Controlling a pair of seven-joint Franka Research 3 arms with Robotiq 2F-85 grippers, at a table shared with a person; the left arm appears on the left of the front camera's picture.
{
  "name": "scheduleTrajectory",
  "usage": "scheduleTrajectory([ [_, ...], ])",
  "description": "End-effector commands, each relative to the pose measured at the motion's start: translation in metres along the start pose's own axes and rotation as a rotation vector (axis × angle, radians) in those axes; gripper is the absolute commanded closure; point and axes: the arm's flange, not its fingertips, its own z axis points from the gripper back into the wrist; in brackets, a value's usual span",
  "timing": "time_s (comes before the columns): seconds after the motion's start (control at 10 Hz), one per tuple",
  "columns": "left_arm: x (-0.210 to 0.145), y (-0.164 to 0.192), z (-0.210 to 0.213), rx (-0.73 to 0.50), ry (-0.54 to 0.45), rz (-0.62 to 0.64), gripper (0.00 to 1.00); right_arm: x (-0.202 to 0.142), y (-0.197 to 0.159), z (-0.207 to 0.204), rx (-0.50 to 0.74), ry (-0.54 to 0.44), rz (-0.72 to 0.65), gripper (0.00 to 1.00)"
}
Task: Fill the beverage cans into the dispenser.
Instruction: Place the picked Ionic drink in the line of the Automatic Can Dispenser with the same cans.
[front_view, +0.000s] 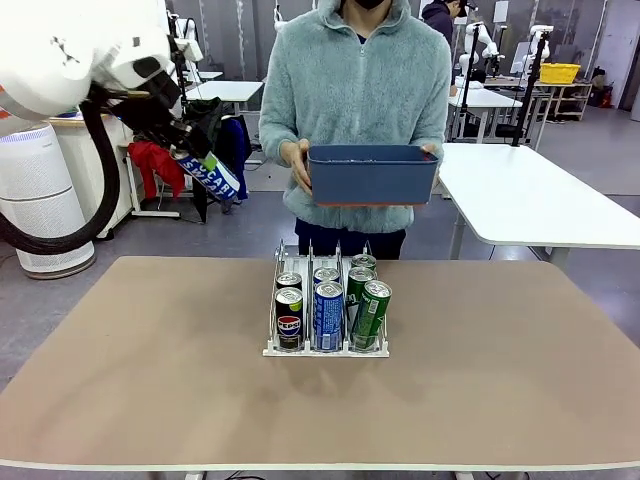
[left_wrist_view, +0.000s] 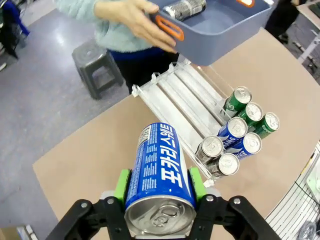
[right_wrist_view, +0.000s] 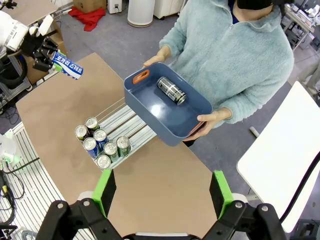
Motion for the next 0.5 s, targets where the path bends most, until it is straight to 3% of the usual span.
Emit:
scheduleTrajectory([
  [0.0,-0.003,-0.032,-0.001,0.068,0.077,0.025,0.43,0.000,0.001,0.000,0.007,0.003,0.012,0.00],
  [0.4,-0.018,-0.080,-0.025,-0.013,0.185,-0.094,0.43,0.000,0.001,0.000,0.007,0.003,0.012,0.00],
])
